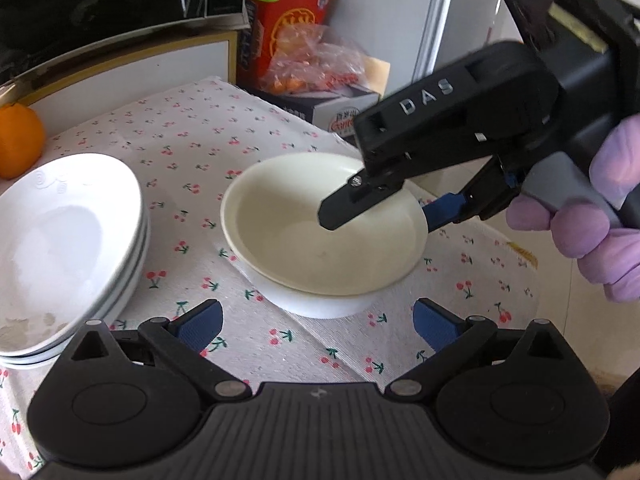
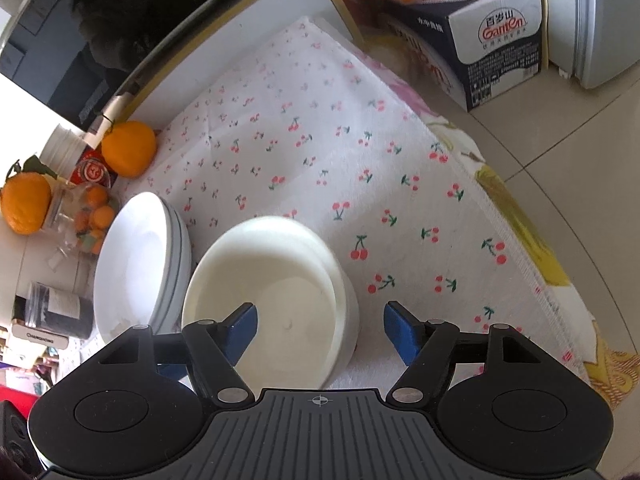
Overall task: Organize plates and bowls
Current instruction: 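Lower the cream bowl onto the white plate stack with both tools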
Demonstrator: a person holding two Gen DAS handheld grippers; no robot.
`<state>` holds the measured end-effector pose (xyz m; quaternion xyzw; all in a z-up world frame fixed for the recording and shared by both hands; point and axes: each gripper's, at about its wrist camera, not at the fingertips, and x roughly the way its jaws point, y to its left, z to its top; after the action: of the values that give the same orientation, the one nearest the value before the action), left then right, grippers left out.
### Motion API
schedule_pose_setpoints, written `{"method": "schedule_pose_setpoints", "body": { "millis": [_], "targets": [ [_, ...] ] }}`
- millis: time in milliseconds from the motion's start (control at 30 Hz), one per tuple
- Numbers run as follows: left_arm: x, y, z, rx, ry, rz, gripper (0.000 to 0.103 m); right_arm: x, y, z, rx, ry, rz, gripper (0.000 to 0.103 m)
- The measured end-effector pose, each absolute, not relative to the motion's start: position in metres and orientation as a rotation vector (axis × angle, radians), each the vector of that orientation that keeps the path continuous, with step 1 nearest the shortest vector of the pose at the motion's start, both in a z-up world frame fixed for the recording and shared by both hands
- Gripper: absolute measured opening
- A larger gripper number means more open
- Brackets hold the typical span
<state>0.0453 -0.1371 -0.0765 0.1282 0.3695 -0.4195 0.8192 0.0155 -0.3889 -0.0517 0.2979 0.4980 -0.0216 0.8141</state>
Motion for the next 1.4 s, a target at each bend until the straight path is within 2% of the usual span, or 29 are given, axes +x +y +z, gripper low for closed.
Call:
{"method": "schedule_pose_setpoints", "body": {
  "millis": [300,433,533,567,600,667,800,1400],
  "targets": [
    [0.049,-0.144,-0.080,0.279,0.802,-0.897,0.094,0.016,-0.393,-0.060,0.684,1.085,-0.071,0.070],
    [0.050,-0.146,-0.080,0.271,0.811,-0.904,0.085,0.016,-0.394,-0.061,0.694,1.084,-0.077,0.066],
    [0.050,-0.146,-0.079,0.271,0.814,-0.912,0.076,0.016,-0.394,-0.061,0.691,1.087,-0.077,0.051],
    [0.050,-0.146,-0.079,0.271,0.816,-0.913,0.071,0.016,-0.394,-0.062,0.690,1.091,-0.075,0.043],
    [0.051,-0.146,-0.079,0.273,0.820,-0.914,0.069,0.017,-0.393,-0.062,0.688,1.098,-0.071,0.032],
    [0.051,-0.147,-0.078,0.280,0.822,-0.914,0.068,0.018,-0.391,-0.063,0.666,1.114,-0.079,0.025],
    [0.056,-0.146,-0.078,0.268,0.833,-0.911,0.065,0.016,-0.389,-0.059,0.644,1.097,-0.085,0.021],
    [0.056,-0.109,-0.041,0.235,0.779,-0.850,0.062,0.028,-0.359,-0.025,0.616,0.994,0.012,0.021]
  ]
}}
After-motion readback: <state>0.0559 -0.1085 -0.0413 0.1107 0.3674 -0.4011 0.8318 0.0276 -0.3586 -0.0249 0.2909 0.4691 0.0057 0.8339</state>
